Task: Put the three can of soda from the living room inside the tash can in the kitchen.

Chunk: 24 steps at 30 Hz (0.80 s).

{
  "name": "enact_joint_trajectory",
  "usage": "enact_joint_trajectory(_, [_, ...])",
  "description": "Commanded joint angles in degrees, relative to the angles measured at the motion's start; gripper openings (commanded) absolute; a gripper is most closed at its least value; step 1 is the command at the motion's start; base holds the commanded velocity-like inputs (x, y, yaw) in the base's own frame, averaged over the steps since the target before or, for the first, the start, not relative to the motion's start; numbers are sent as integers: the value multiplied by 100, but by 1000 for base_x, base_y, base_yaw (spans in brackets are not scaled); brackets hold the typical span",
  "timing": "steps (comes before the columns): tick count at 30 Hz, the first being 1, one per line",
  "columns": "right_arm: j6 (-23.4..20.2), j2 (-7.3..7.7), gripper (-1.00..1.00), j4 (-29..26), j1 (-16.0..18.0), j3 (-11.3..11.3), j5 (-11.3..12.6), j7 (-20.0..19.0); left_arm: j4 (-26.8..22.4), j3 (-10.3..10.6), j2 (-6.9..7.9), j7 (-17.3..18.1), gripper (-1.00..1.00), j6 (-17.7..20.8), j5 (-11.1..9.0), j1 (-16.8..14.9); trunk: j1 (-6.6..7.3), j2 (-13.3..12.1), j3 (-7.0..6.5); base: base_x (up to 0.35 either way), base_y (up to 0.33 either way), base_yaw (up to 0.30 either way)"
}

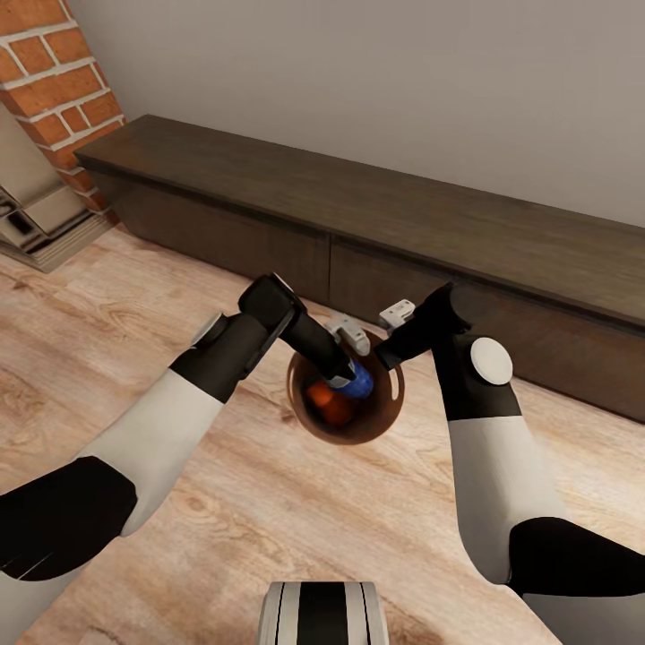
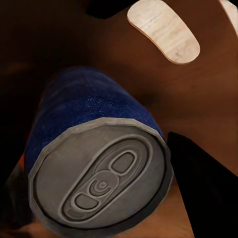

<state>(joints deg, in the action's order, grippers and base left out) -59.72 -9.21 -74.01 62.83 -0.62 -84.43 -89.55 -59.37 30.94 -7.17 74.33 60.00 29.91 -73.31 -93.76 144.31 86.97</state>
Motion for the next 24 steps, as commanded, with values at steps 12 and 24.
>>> enact_joint_trajectory(12, [-28, 6, -100, 39, 1, 5, 46, -45, -84, -32, 42, 24, 100, 0, -32, 0, 1, 0, 0, 0, 0, 0])
enact_joint_trajectory(24, [-28, 74, -100, 178, -3, 126, 72, -45, -2517, -1797, 1471, 1567, 100, 0, -70, 9, 1, 0, 0, 0, 0, 0])
